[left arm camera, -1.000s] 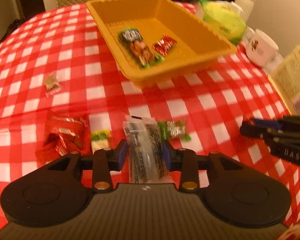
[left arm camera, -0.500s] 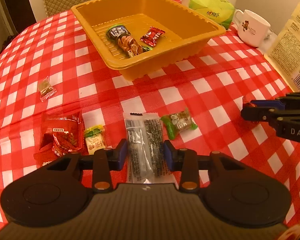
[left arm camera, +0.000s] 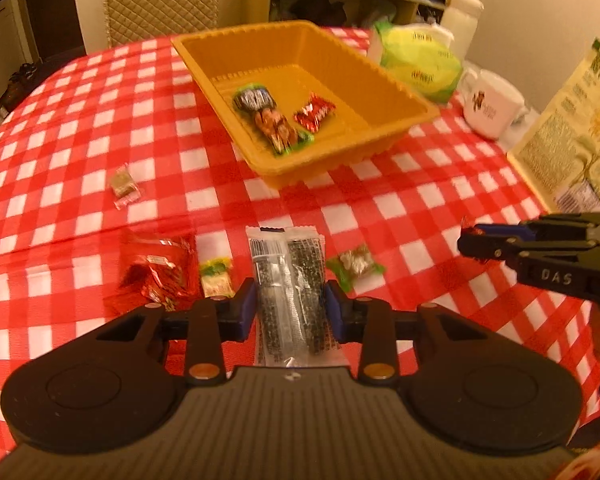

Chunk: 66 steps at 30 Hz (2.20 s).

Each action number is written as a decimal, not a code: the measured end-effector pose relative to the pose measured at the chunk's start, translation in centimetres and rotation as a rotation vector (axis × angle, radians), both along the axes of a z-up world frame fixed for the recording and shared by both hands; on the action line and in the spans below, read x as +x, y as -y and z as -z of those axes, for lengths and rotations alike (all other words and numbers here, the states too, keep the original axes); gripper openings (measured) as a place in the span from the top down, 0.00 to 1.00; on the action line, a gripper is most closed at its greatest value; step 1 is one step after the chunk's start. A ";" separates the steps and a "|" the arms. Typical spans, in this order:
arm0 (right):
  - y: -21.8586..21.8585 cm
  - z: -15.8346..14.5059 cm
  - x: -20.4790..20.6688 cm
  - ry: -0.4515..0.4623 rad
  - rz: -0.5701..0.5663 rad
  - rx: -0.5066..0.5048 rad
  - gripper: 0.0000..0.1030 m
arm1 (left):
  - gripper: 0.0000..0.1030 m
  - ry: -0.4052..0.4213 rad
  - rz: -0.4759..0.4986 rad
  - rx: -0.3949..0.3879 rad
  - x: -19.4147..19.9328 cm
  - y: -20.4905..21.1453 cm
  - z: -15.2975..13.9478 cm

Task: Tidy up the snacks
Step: 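Carry the clear packet with the left gripper while the right carries red candy to tray, then release the clear packet and red candy into the orange tray with both grippers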

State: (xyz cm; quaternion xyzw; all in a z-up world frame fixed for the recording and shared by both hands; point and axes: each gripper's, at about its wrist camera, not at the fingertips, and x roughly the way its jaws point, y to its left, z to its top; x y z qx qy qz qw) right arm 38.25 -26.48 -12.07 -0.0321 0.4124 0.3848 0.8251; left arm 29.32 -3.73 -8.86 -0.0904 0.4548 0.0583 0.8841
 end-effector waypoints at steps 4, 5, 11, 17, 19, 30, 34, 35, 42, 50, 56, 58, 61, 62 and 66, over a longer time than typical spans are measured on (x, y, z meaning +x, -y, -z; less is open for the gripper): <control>-0.6 -1.2 0.7 0.017 -0.023 0.013 0.79 | 0.68 0.040 -0.009 -0.019 0.4 -0.2 -1.9; -0.8 -1.6 0.9 0.025 -0.030 0.020 0.79 | 0.68 0.050 -0.009 -0.025 0.6 -0.2 -2.3; -2.1 -4.1 3.5 0.080 -0.058 0.084 0.79 | 0.68 0.097 -0.009 -0.060 3.0 -0.2 -4.3; -4.4 -5.4 6.9 0.105 -0.070 0.126 0.79 | 0.68 0.120 -0.034 -0.087 7.4 -0.8 -5.2; -5.4 -5.3 8.2 0.104 -0.069 0.132 0.79 | 0.68 0.122 -0.047 -0.095 8.9 -1.2 -5.2; -9.0 -3.8 14.6 0.052 -0.037 0.126 0.79 | 0.68 0.088 -0.128 -0.054 16.8 -3.4 -4.0; -9.7 -3.6 16.2 0.055 -0.027 0.121 0.79 | 0.68 0.089 -0.162 -0.057 19.7 -4.3 -3.5; -9.8 -3.4 16.3 0.052 -0.022 0.122 0.79 | 0.68 0.088 -0.171 -0.065 20.3 -4.5 -3.4; -9.9 -3.0 17.6 0.043 -0.001 0.116 0.79 | 0.68 0.059 -0.209 -0.089 23.1 -5.3 -2.1; -9.5 -2.8 17.6 0.038 0.008 0.120 0.79 | 0.70 0.047 -0.203 -0.098 24.0 -5.6 -1.3; -9.2 -2.9 17.3 0.034 0.009 0.128 0.79 | 0.69 0.056 -0.194 -0.096 23.2 -5.9 -1.5; -9.2 -2.9 17.3 0.036 0.007 0.129 0.79 | 0.69 0.055 -0.188 -0.086 22.7 -6.0 -1.7; -9.3 -2.9 17.4 0.037 0.002 0.129 0.79 | 0.69 0.058 -0.182 -0.080 21.9 -6.1 -1.9; -9.4 -2.9 17.4 0.037 0.002 0.128 0.79 | 0.69 0.060 -0.184 -0.079 21.6 -6.1 -1.9; -9.6 -2.7 17.4 0.037 -0.002 0.121 0.79 | 0.70 0.064 -0.184 -0.100 20.7 -6.3 -2.2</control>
